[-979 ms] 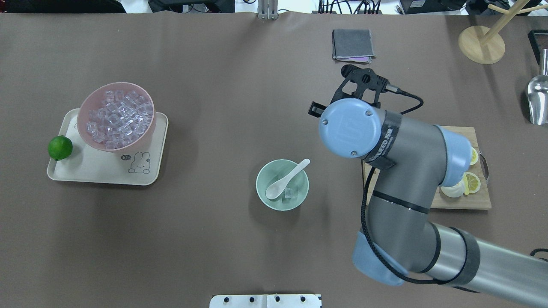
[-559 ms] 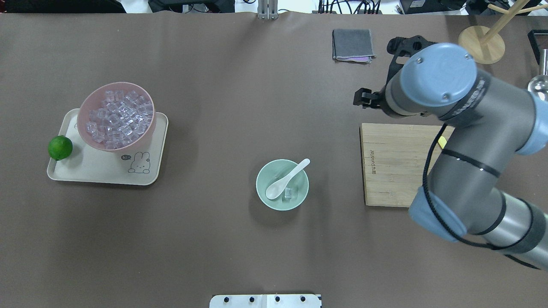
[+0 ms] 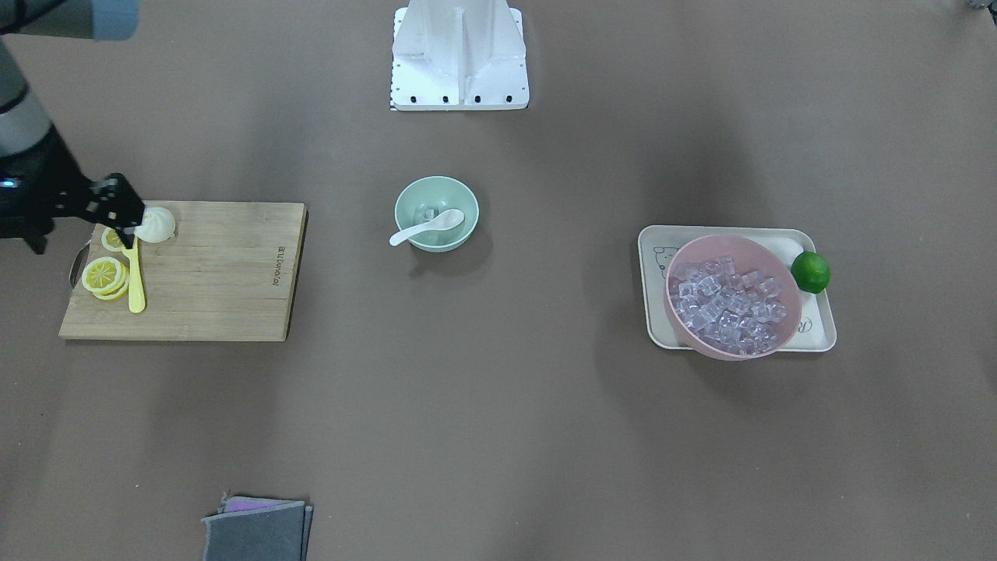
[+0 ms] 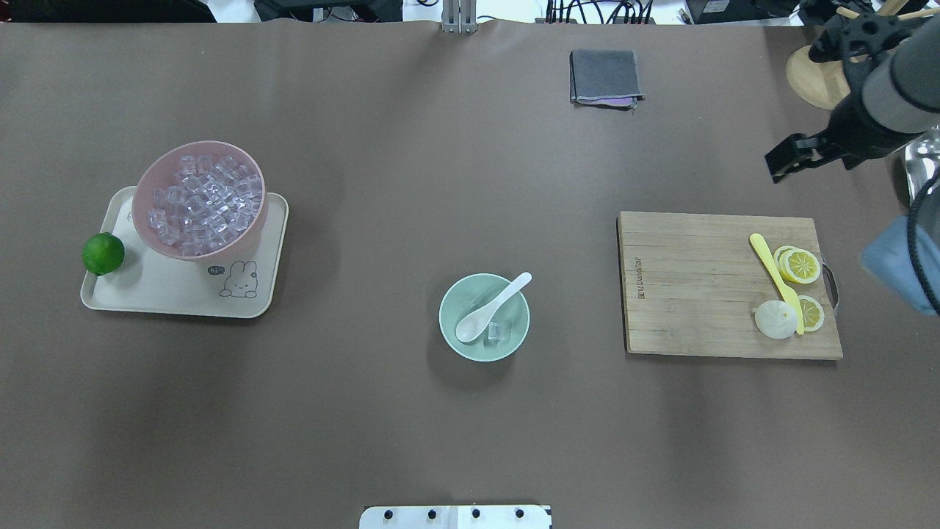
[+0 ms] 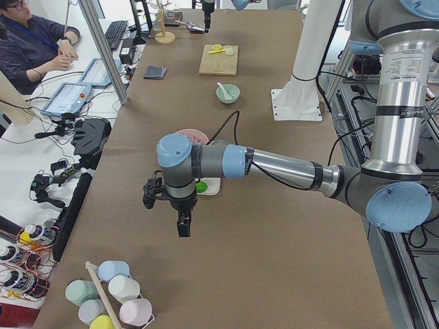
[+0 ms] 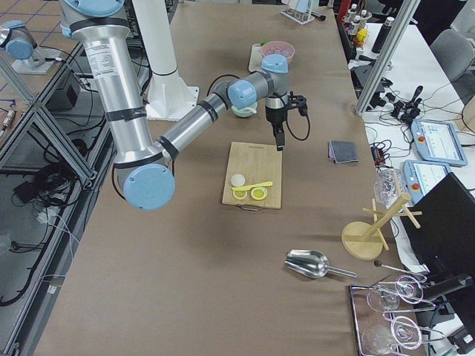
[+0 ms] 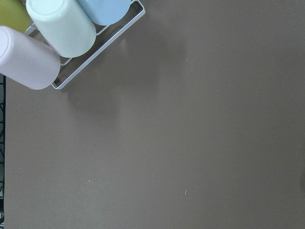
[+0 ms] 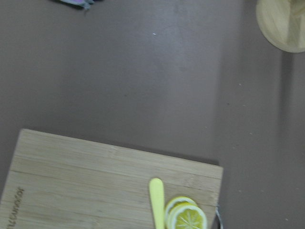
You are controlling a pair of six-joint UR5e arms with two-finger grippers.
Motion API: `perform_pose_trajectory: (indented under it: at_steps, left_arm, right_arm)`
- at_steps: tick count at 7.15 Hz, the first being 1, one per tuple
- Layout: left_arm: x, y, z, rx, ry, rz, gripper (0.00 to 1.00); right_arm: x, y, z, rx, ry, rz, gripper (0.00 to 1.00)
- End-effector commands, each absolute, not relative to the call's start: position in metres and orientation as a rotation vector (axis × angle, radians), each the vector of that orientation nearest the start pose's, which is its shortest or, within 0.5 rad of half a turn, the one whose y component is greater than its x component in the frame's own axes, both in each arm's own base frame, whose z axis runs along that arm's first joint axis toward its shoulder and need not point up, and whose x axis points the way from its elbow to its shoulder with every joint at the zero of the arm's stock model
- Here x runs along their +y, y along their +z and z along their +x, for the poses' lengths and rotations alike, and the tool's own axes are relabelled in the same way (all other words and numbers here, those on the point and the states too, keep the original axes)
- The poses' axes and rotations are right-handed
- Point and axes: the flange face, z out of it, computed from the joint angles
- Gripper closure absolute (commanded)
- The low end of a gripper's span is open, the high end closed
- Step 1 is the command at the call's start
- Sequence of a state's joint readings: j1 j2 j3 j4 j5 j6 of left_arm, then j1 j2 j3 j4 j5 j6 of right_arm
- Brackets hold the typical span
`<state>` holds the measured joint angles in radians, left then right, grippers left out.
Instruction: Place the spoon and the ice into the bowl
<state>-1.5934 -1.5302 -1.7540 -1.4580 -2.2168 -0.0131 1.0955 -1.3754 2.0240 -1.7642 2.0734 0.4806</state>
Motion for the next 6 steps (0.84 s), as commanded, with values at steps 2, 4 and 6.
perform_pose_trajectory:
  at_steps: [2, 4, 6]
  left_arm:
    - [-0.432, 0.629, -0.070, 0.833, -0.016, 0.061, 0.01]
    - [-0.428, 0.636, -0.070, 0.840, -0.022, 0.047, 0.01]
    - [-0.417, 0.648, -0.070, 0.836, -0.030, 0.027, 0.01]
  right_arm:
    - [-0.478, 0.496, -0.021, -0.680, -0.200, 0.106, 0.00]
    - [-0.437, 0.589, 0.052, -0.689, -0.206, 0.042, 0.00]
    - [-0.394, 0.633, 0.076, -0.689, -0.129, -0.033, 0.00]
